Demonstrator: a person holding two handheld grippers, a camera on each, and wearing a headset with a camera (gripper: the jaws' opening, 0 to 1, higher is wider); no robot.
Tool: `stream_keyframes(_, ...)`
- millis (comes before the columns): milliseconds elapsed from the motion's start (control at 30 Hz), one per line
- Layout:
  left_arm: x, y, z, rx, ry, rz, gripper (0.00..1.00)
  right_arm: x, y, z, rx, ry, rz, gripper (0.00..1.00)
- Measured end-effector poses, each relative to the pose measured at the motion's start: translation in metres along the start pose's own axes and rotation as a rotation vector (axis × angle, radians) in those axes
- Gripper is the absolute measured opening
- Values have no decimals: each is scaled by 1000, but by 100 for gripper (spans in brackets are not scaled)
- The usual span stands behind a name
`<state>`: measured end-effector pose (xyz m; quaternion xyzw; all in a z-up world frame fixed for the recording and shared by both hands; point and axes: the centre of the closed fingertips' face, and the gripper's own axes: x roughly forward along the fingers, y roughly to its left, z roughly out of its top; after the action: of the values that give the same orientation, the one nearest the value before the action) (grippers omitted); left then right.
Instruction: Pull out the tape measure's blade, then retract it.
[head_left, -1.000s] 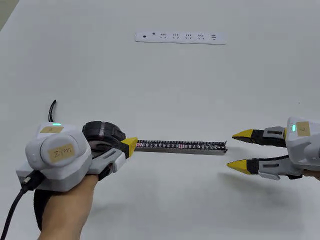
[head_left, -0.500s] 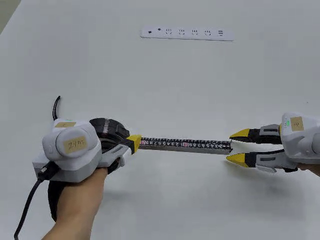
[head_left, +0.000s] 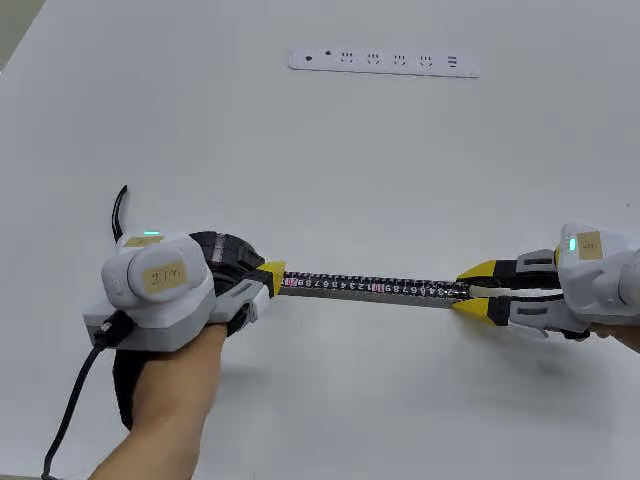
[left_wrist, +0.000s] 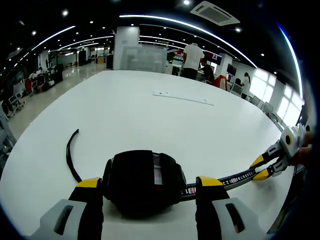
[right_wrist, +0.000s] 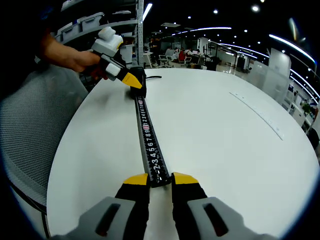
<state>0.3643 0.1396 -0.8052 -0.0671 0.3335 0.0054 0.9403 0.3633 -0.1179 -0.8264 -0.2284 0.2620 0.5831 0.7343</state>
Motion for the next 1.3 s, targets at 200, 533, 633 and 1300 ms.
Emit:
stream_keyframes(200, 2, 4, 0, -20, -2, 14, 69, -1, 0, -1, -9, -4, 4, 14)
stream_keyframes(533, 1, 6, -1, -14, -3, 28, 64, -1, 0, -2, 1, -3, -6, 13)
stream_keyframes(633, 1, 6, -1, -13, -4, 33, 64, -1, 0, -2, 5, -2, -6, 13)
stream_keyframes(1300, 1, 8, -2, -10, 7, 31, 60, -1, 1, -1, 1, 5, -4, 12)
